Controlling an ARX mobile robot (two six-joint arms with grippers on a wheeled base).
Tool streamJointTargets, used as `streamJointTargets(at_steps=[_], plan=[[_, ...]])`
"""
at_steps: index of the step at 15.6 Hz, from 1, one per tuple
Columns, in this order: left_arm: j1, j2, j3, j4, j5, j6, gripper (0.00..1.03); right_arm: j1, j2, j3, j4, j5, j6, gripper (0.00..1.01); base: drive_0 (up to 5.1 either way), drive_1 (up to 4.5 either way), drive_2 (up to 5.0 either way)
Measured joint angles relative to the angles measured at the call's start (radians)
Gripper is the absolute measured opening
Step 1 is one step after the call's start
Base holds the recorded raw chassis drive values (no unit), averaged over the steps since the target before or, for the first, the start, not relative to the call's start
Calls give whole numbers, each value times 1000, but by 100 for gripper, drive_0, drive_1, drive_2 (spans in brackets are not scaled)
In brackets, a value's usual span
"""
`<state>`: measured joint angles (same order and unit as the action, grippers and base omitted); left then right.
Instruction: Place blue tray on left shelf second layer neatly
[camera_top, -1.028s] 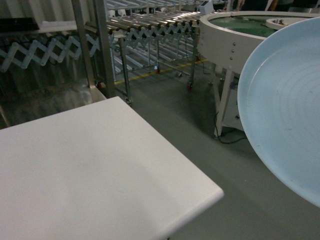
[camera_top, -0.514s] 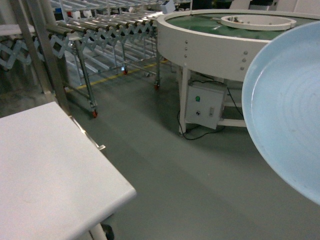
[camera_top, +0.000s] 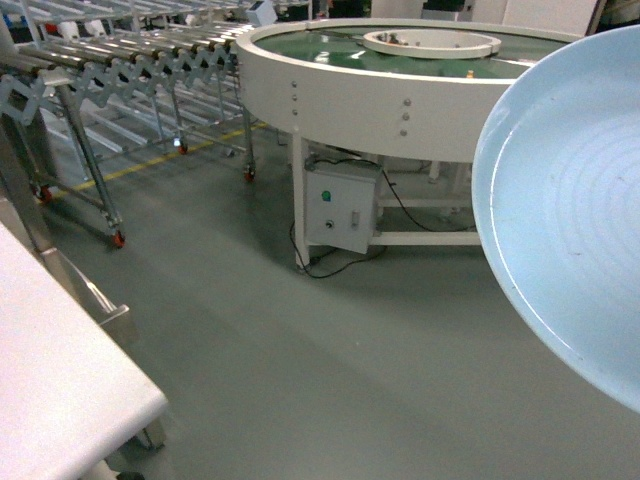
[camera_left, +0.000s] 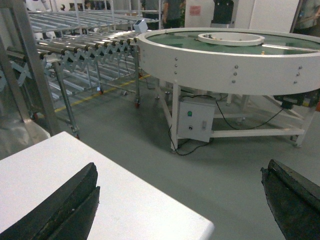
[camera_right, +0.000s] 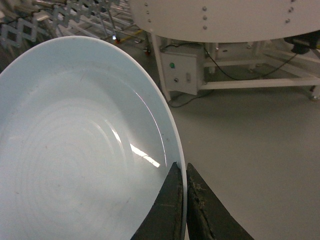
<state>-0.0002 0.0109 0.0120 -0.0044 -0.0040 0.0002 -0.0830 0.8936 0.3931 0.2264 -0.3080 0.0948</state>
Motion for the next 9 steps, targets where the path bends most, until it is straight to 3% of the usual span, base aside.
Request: streamJointTargets(at_steps=[6, 9], plan=[[-1, 0, 0, 2, 2, 0, 98, -2, 1, 0, -5, 5, -1, 2, 327, -284, -505], [0, 0, 0, 0, 3, 0, 98, -2, 1, 0, -5, 5, -2, 2, 313, -419, -419]])
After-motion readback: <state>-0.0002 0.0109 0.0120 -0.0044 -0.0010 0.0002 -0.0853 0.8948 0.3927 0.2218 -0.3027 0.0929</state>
